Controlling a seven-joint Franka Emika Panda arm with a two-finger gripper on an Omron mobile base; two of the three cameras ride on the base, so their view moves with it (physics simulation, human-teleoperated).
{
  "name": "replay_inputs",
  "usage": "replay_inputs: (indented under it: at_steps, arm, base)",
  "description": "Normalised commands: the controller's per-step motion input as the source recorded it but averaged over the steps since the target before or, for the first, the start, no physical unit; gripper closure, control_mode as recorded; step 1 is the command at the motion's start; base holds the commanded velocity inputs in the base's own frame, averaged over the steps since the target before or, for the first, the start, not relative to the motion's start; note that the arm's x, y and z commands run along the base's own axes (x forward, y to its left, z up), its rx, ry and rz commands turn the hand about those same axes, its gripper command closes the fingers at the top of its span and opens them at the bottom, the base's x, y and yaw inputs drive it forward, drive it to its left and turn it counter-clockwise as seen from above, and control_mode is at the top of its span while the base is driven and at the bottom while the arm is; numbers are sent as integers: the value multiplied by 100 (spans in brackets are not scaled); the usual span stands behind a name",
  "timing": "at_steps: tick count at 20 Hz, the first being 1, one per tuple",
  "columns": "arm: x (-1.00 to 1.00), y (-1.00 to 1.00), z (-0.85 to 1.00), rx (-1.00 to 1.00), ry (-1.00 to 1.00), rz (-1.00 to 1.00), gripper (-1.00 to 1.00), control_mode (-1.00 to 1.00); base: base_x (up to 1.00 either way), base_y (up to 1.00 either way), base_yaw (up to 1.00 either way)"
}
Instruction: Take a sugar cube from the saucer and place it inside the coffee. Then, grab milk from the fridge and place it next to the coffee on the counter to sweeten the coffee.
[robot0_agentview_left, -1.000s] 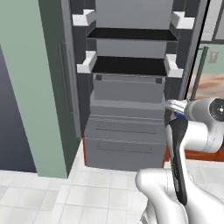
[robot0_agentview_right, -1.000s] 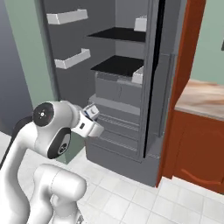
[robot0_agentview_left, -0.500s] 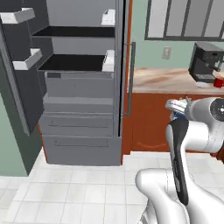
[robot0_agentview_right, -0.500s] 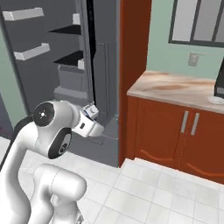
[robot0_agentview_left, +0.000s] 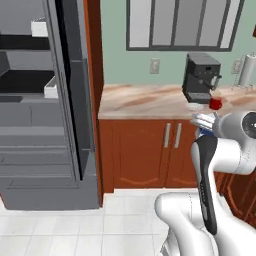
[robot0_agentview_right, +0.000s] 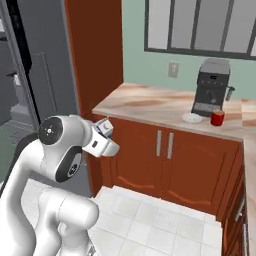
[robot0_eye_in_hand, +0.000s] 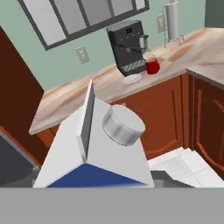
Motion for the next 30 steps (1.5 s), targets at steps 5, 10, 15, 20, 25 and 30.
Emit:
replay_inputs:
  at_steps: [5,10,15,20,25,30]
  arm:
    - [0,0,0,0,0,0,100,100]
    - [0,0,0,0,0,0,100,100]
    - [0,0,0,0,0,0,100,100]
    - [0,0,0,0,0,0,100,100]
    - [9,-14,0,0,0,1,100,-100]
    - [24,-73,0,7,9,10,100,-100]
  base:
    - [100,-100,0]
    - [79,-100,0]
    - [67,-60,0]
    - [50,-13,-5]
    - [20,-10,0]
    - [0,0,0]
